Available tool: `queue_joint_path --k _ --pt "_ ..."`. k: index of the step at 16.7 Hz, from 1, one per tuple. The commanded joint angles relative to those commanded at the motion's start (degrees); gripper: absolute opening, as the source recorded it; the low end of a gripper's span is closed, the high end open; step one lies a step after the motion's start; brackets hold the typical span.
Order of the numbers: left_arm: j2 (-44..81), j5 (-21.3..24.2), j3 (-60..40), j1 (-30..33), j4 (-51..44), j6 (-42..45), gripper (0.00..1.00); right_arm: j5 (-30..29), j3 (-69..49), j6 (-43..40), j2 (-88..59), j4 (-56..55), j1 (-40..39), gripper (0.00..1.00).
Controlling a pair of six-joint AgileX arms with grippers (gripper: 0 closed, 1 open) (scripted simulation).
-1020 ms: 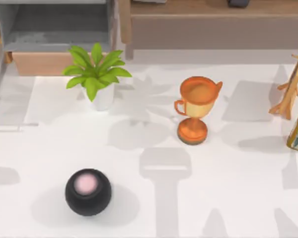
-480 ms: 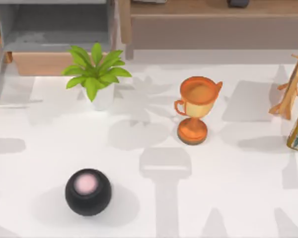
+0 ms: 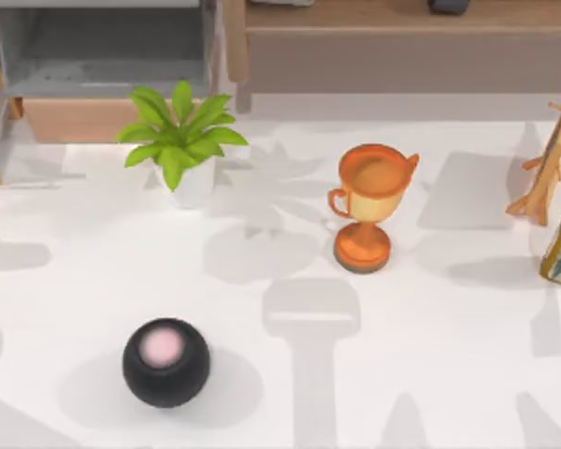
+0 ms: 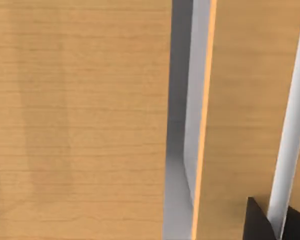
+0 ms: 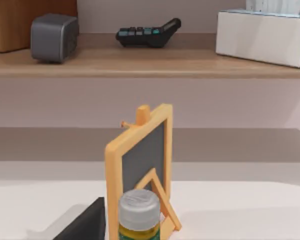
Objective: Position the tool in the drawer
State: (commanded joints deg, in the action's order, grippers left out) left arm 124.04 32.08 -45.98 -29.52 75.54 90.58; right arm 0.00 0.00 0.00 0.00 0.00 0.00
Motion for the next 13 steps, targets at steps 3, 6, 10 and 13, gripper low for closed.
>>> queue_joint_path --k 3,6,10,13 --pt "2.70 -2.42 -7.19 2.17 -3.39 -0.29 0.00 0.00 0.00 0.00 0.00 0.00 0.00 1.00" --pt "3.89 -3.73 -9.94 3.40 -5.32 -0.32 0.00 0.00 0.00 0.00 0.00 0.00 0.00 1.00" --pt "3.96 -3.61 -9.86 3.15 -5.50 -0.34 0.00 0.00 0.00 0.00 0.00 0.00 0.00 1.00" --pt "6.25 -4.46 -13.88 4.28 -7.74 -0.26 0.00 0.00 0.00 0.00 0.00 0.00 0.00 1.00"
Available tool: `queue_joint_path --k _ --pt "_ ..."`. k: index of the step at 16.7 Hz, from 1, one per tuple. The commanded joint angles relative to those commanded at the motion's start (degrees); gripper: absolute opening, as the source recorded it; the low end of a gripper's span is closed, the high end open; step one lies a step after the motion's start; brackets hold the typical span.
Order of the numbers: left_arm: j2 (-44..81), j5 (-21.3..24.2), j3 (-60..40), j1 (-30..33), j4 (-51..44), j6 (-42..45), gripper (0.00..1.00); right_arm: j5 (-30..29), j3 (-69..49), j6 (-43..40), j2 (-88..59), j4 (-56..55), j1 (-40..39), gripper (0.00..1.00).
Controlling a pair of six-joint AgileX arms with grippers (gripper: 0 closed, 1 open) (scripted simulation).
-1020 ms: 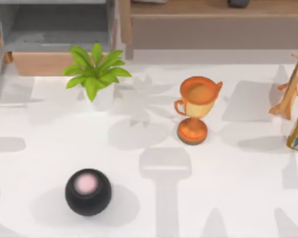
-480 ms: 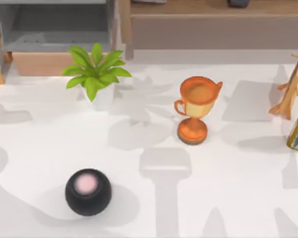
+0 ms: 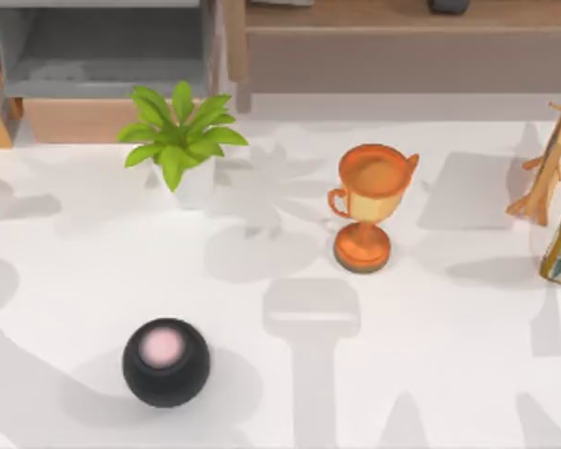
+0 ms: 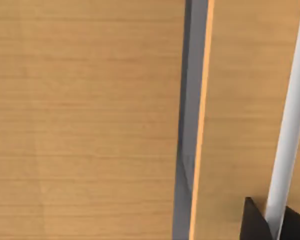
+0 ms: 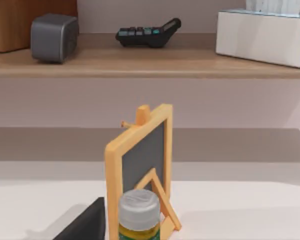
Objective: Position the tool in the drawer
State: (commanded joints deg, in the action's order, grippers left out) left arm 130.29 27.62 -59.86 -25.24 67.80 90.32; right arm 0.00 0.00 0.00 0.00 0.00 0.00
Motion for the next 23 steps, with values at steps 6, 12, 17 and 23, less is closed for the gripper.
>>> queue_joint_path --k 6,12,17,23 --pt "4.90 -2.94 -11.77 2.65 -6.05 -0.33 0.00 0.00 0.00 0.00 0.00 0.00 0.00 1.00" --pt "4.98 -3.01 -11.95 2.70 -6.18 -0.33 0.15 0.00 0.00 0.00 0.00 0.00 0.00 1.00" --pt "4.98 -3.01 -11.95 2.70 -6.18 -0.33 0.53 0.00 0.00 0.00 0.00 0.00 0.00 1.00" --pt "4.98 -3.01 -11.95 2.70 -6.18 -0.33 0.98 0.00 0.00 0.00 0.00 0.00 0.00 1.00"
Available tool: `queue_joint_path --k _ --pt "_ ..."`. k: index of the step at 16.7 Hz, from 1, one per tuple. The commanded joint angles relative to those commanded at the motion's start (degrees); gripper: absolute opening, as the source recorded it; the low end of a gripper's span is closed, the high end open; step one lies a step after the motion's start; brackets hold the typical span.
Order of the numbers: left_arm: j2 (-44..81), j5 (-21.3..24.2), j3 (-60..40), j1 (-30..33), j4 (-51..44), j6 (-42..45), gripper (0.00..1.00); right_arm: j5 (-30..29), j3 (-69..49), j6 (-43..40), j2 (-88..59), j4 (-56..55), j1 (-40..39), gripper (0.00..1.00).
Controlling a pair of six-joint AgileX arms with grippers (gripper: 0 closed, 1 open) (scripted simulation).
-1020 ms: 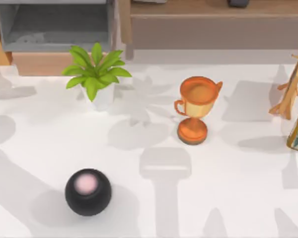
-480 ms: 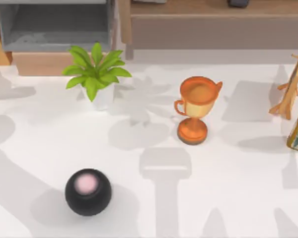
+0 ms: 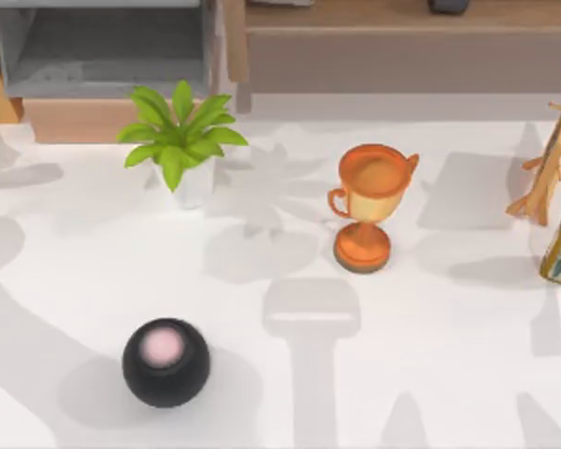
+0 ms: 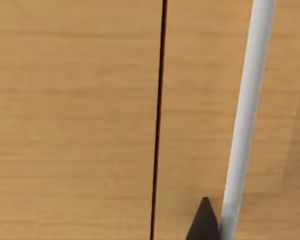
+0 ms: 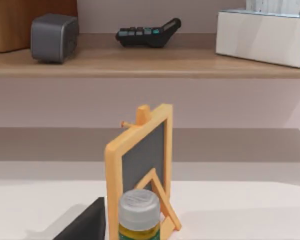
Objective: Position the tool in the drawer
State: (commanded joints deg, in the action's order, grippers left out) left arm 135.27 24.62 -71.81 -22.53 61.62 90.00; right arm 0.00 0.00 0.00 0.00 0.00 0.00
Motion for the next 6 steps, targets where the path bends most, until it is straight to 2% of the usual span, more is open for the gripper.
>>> queue_joint_path --k 6 --pt "0.00 0.00 0.00 0.00 0.00 0.00 1.00 0.00 0.00 0.00 0.00 0.00 0.00 1.00"
